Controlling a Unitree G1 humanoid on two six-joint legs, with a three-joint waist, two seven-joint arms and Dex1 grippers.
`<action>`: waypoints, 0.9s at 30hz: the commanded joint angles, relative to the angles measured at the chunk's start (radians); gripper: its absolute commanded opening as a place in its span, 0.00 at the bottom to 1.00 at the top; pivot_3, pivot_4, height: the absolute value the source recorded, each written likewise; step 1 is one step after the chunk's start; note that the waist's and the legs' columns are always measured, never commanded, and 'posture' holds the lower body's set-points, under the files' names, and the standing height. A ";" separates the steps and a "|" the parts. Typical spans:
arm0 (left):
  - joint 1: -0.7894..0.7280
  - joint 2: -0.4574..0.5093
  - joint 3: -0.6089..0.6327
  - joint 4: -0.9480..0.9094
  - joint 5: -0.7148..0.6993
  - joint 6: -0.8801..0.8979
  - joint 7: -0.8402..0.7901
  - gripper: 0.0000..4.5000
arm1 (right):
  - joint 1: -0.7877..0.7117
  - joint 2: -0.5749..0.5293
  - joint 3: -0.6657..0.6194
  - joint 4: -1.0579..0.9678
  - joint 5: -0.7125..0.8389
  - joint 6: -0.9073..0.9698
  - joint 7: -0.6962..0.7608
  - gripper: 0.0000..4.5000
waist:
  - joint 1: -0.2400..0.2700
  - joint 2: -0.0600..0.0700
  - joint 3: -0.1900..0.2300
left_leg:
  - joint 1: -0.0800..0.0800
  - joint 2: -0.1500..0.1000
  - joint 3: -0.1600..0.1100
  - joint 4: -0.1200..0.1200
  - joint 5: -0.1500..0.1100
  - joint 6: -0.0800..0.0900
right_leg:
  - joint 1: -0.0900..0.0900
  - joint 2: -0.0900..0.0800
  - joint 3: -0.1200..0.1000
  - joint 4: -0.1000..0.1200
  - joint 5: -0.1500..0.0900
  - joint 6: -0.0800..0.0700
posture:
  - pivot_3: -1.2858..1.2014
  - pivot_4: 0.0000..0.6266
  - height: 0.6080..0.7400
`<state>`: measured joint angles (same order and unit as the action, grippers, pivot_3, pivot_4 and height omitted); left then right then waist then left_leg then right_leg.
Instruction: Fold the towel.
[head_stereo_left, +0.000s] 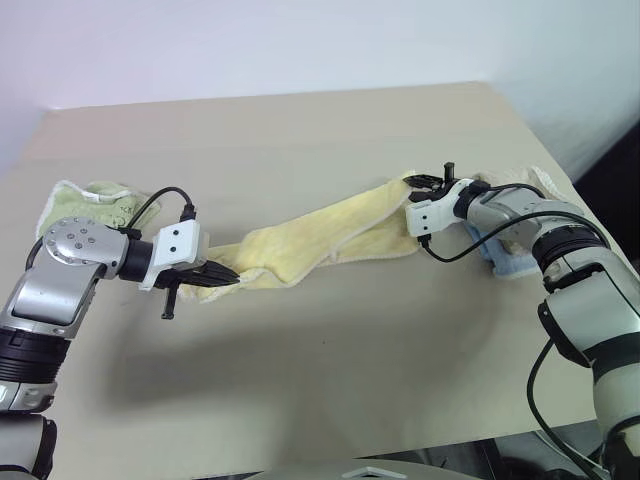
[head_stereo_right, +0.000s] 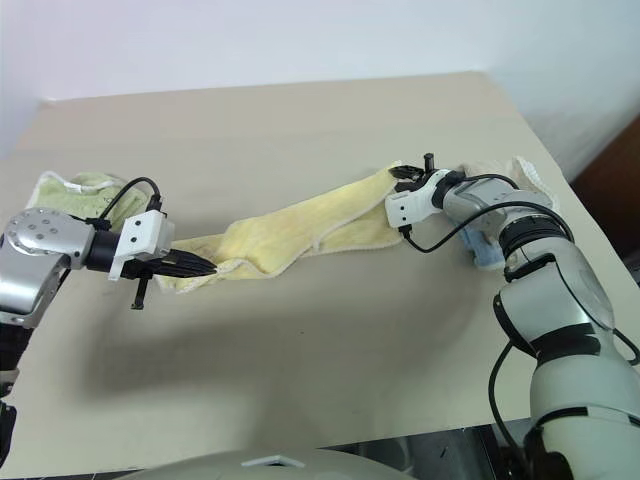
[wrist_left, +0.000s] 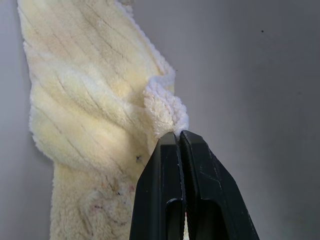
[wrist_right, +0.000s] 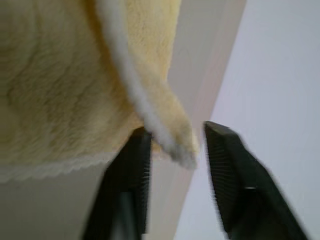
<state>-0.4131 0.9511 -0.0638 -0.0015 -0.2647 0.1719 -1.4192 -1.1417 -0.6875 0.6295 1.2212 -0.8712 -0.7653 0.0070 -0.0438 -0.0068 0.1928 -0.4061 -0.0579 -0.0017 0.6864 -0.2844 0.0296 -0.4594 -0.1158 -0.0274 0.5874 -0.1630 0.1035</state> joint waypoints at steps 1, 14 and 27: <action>-0.015 0.011 0.021 -0.001 -0.008 -0.003 0.002 0.00 | -0.021 -0.025 -0.012 -0.004 0.009 -0.004 -0.020 0.01 | -0.002 0.000 0.000 | 0.000 0.000 0.000 0.000 0.000 0.000 | 0.000 0.000 0.000 0.000 0.000 0.000 | 0.52 0.24 0.91; -0.130 -0.064 0.194 0.145 -0.072 0.068 0.239 0.00 | 0.044 -0.085 -0.160 -0.109 0.196 -0.006 0.083 0.01 | 0.001 0.000 0.000 | 0.003 0.000 0.000 -0.001 -0.001 0.002 | 0.000 0.000 0.001 0.005 0.000 0.000 | 0.52 0.24 0.91; -0.652 -0.221 0.274 0.706 0.027 -0.074 0.667 0.00 | -0.129 -0.105 -0.433 -0.130 0.506 0.236 0.368 0.01 | -0.001 -0.001 0.000 | 0.009 0.000 0.000 0.000 -0.001 0.002 | 0.007 0.000 0.001 0.006 0.000 0.000 | 0.52 0.24 0.91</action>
<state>-1.0165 0.7059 0.1784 0.6713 -0.2467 0.1394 -0.7821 -1.2178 -0.7660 0.2491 1.0896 -0.4030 -0.5586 0.3719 -0.0449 -0.0078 0.1933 -0.3967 -0.0582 -0.0017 0.6856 -0.2853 0.0317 -0.4526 -0.1162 -0.0265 0.5932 -0.1629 0.1039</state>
